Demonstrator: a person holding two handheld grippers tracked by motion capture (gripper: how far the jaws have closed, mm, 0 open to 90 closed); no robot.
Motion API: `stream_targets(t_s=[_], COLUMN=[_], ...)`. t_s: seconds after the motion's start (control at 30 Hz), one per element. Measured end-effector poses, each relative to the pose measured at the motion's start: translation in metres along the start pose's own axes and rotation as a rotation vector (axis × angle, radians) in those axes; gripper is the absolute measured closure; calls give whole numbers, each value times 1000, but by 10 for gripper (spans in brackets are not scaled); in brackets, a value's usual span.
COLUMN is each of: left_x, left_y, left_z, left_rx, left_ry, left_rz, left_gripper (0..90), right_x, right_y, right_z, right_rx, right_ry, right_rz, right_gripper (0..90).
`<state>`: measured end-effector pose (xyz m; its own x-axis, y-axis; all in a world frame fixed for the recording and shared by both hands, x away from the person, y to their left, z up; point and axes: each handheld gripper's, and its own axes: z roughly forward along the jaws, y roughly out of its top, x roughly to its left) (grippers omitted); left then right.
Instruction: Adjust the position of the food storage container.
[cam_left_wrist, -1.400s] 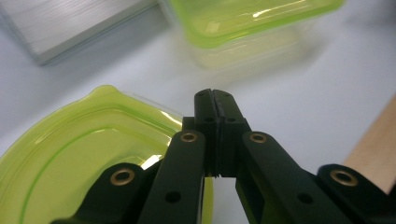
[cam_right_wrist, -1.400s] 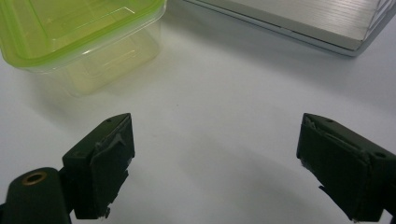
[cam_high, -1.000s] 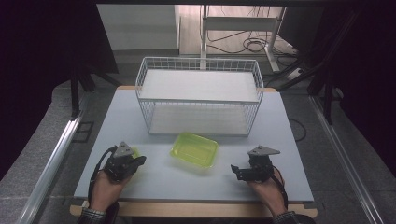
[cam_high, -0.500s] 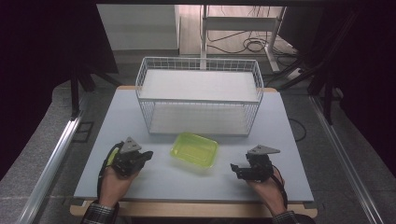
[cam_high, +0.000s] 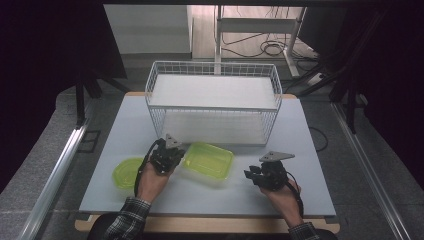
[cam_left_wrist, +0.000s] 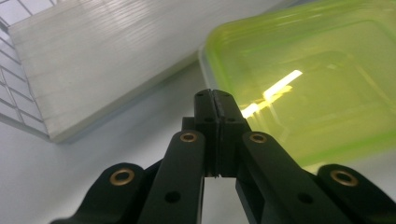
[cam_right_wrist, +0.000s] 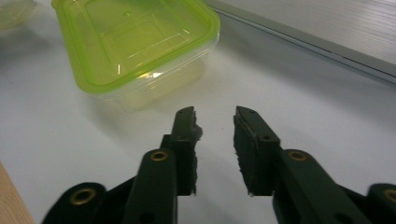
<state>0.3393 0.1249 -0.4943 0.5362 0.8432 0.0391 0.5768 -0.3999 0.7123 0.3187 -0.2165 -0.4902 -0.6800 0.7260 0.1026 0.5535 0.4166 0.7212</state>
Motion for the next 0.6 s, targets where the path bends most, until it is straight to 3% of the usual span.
stream_targets(t_s=[0.1, 0.23, 0.27, 0.5, 0.57, 0.6], left_x=[2, -1, -4, -18, -29, -32], left_y=[2, 3, 3, 2, -1, -2], left_z=[7, 15, 13, 6, 4, 3], left_rx=[18, 31, 34, 45, 51, 50], left_ry=[13, -3, -31, -82, -124, -124], left_rz=[-3, -9, -14, 5, 9, 9], left_gripper=[900, 900, 900, 900, 900, 900], right_x=[0, -3, -4, -12, -17, -19], right_y=[2, 8, 9, 16, 18, 19], right_z=[2, 9, 10, 16, 19, 21], right_rx=[10, 26, 26, 30, 33, 31], right_ry=[-1, -13, -15, -41, -50, -53], right_rz=[-1, 7, 9, 34, 38, 41], right_gripper=[732, 762, 762, 755, 748, 752])
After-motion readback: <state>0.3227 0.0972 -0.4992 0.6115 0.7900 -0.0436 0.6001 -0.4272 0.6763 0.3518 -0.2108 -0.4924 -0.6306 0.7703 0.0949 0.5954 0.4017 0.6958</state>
